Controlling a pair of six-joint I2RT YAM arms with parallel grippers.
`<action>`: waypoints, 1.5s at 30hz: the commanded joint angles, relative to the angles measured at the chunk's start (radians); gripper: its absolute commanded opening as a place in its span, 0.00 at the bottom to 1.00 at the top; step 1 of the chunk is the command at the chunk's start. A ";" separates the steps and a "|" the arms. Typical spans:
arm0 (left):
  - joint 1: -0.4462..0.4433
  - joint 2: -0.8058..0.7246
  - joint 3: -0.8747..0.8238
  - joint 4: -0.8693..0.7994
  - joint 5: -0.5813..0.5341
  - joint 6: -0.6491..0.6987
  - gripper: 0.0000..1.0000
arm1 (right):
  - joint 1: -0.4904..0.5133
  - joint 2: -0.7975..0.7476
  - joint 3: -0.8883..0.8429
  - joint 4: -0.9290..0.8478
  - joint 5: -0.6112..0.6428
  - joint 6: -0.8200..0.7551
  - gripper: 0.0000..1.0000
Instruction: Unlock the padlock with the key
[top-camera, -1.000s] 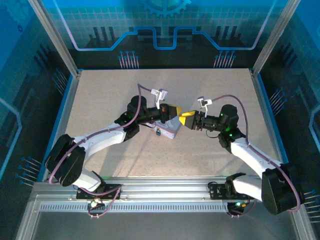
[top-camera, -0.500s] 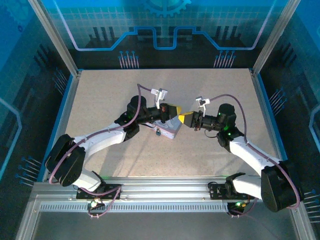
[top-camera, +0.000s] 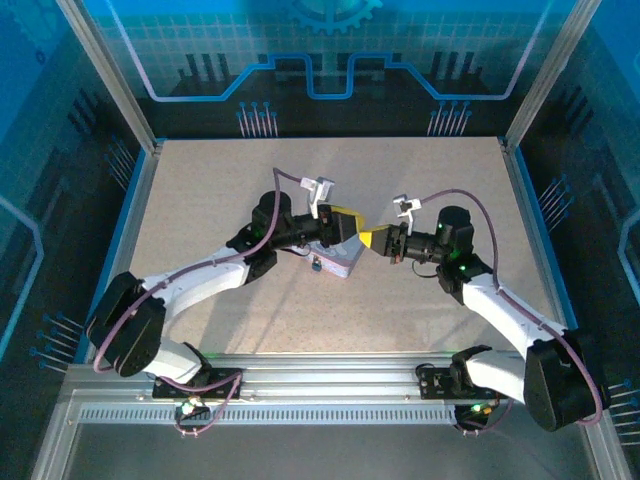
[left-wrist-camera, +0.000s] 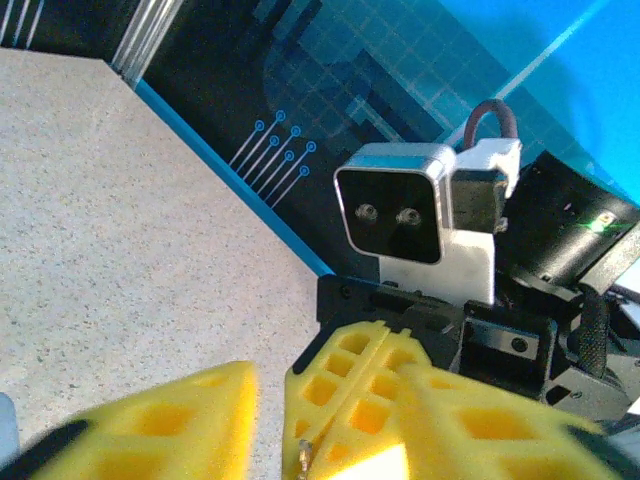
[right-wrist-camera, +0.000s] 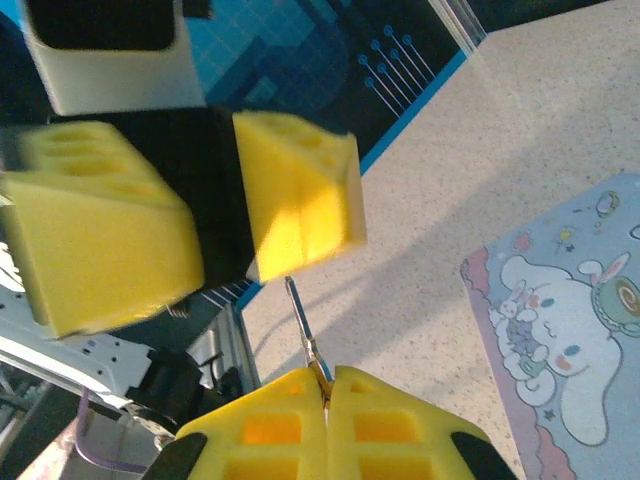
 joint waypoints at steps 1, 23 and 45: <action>-0.001 -0.084 -0.011 -0.099 -0.065 0.085 0.56 | -0.008 -0.015 0.047 -0.183 0.025 -0.124 0.00; 0.035 -0.318 -0.365 -0.337 -0.409 0.048 0.92 | 0.147 0.426 0.361 -0.435 0.263 -0.220 0.00; 0.126 0.060 -0.413 0.008 -0.218 0.023 0.77 | 0.171 0.712 0.567 -0.570 0.318 -0.240 0.00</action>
